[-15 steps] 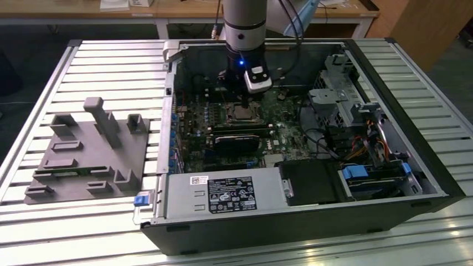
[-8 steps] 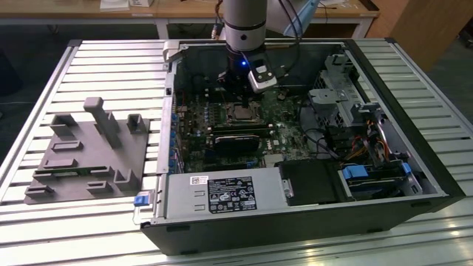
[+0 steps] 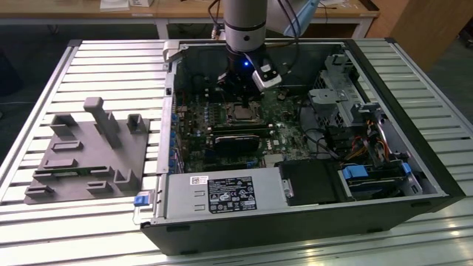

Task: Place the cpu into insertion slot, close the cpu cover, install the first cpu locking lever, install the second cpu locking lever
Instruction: 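Close the cpu cover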

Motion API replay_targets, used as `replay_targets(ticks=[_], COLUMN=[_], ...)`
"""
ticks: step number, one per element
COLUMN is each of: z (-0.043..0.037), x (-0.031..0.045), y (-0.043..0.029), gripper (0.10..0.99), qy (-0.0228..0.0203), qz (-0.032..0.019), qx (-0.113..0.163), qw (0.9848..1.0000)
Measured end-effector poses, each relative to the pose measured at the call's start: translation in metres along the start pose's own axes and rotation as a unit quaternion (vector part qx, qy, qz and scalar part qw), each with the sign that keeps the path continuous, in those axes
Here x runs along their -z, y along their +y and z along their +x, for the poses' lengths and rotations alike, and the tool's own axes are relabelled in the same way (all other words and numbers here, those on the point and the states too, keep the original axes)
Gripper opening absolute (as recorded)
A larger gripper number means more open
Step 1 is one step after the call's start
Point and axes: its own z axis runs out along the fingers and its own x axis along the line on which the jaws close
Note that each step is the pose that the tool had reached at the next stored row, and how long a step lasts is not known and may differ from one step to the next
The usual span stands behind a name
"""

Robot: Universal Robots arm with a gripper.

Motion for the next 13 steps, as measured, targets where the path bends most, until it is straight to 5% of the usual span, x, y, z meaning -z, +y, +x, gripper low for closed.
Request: replay_targets(ticks=[6,13], z=[0.0001,0.0001], x=[-0.0007,-0.0016], y=[0.0000,0.0000], gripper=[0.106,0.106], qy=[0.0013,0.0028], qz=[-0.0012,-0.0031], qx=[0.050,0.112], qw=[0.9987,0.9937])
